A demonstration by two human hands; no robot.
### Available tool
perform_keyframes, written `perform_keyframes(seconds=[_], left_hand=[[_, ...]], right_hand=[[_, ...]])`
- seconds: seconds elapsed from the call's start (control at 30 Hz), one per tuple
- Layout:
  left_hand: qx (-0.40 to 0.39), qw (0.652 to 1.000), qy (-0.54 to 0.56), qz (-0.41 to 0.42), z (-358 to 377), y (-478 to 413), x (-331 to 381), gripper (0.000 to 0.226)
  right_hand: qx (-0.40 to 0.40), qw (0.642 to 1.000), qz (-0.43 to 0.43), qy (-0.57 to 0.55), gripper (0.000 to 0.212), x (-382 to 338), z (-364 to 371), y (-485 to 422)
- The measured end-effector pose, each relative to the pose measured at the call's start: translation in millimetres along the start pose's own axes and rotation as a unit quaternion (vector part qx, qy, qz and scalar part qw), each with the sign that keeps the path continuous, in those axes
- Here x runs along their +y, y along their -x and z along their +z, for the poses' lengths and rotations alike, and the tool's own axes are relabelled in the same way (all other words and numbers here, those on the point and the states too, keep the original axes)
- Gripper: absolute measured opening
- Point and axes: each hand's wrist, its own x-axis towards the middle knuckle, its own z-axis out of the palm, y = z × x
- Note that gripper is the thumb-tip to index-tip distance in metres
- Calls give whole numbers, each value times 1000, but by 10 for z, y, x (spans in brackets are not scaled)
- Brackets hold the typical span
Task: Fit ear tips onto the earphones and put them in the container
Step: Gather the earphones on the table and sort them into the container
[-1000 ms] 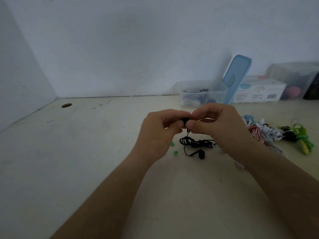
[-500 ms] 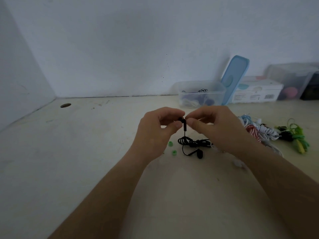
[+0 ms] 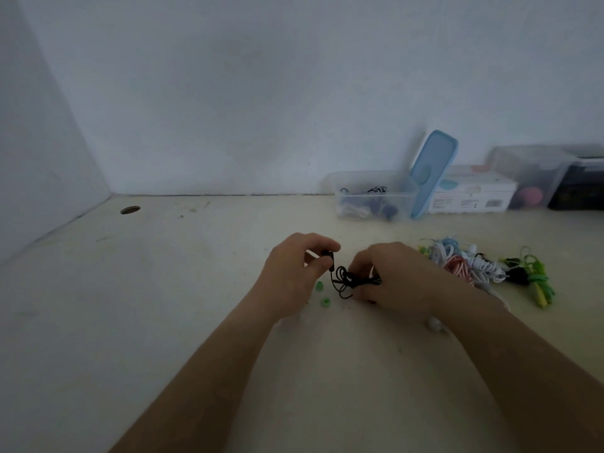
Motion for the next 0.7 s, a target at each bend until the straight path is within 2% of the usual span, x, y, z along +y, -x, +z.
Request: perform_keyframes(seconds=[0.07, 0.23, 0.33, 0.47, 0.57, 0.7], left_hand=[[11, 1000, 10, -7, -36, -28, 62, 20], [45, 995, 83, -44, -137, -170, 230, 16], [59, 991, 107, -49, -133, -314, 316, 15], [79, 989, 122, -40, -96, -584, 405, 14], [90, 988, 122, -28, -73, -905, 434, 13], [102, 990, 93, -22, -22, -1377, 437, 16]], right_hand=[[31, 996, 8, -80, 12, 41, -60, -31], [70, 981, 22, -178, 7, 141, -275, -90], [122, 953, 38, -274, 2, 232, -428, -151], [186, 904, 61, -380, 5, 363, -651, -297], [225, 874, 93, -420, 13, 495, -861, -519], [257, 862, 109, -423, 12, 669, -1091, -855]])
